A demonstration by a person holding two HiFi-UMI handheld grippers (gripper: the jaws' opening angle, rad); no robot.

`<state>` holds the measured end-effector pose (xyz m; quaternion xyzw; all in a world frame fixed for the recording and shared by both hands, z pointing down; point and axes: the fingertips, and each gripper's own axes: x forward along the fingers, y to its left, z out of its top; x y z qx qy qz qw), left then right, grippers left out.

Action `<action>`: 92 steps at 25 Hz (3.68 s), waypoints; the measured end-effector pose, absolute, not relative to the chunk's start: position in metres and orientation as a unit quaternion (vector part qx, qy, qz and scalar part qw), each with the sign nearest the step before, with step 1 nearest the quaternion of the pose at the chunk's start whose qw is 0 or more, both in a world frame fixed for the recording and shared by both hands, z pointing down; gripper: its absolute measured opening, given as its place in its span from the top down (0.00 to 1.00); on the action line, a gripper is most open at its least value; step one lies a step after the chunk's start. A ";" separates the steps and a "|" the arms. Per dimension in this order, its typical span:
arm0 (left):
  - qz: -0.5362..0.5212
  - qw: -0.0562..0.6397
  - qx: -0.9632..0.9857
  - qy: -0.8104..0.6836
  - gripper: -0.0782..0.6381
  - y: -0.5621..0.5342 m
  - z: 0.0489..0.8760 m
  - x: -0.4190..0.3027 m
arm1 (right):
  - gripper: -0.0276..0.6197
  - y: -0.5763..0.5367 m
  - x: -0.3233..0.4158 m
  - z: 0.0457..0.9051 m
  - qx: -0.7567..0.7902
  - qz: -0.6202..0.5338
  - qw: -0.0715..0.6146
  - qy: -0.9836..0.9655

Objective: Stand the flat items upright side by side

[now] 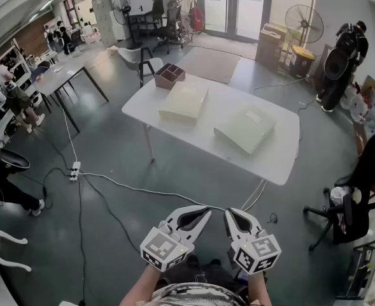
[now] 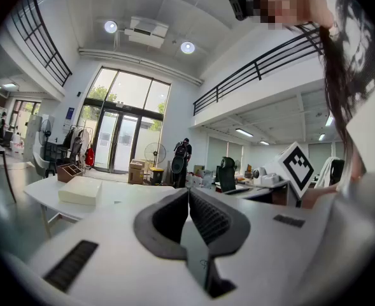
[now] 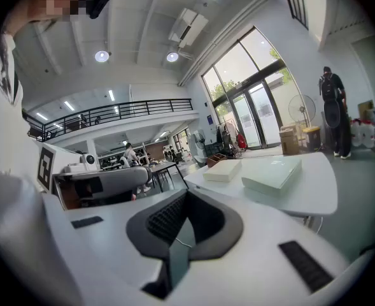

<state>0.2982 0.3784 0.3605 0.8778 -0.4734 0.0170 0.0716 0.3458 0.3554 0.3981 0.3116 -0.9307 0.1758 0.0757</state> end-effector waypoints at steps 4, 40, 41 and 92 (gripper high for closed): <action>0.013 0.076 0.880 -0.468 0.87 0.379 0.358 0.319 | 0.96 0.363 0.367 0.401 0.316 0.173 0.086 -0.929; 0.054 0.099 0.867 -0.485 0.87 0.276 0.403 0.284 | 0.96 0.260 0.340 0.439 0.295 0.135 0.117 -0.939; 0.053 0.094 0.871 -0.480 0.87 0.262 0.402 0.275 | 0.96 0.247 0.328 0.439 0.299 0.134 0.116 -0.938; 0.073 0.147 0.835 -0.526 0.87 -0.060 0.446 -0.011 | 0.96 -0.127 0.073 0.484 0.301 0.192 0.115 -0.927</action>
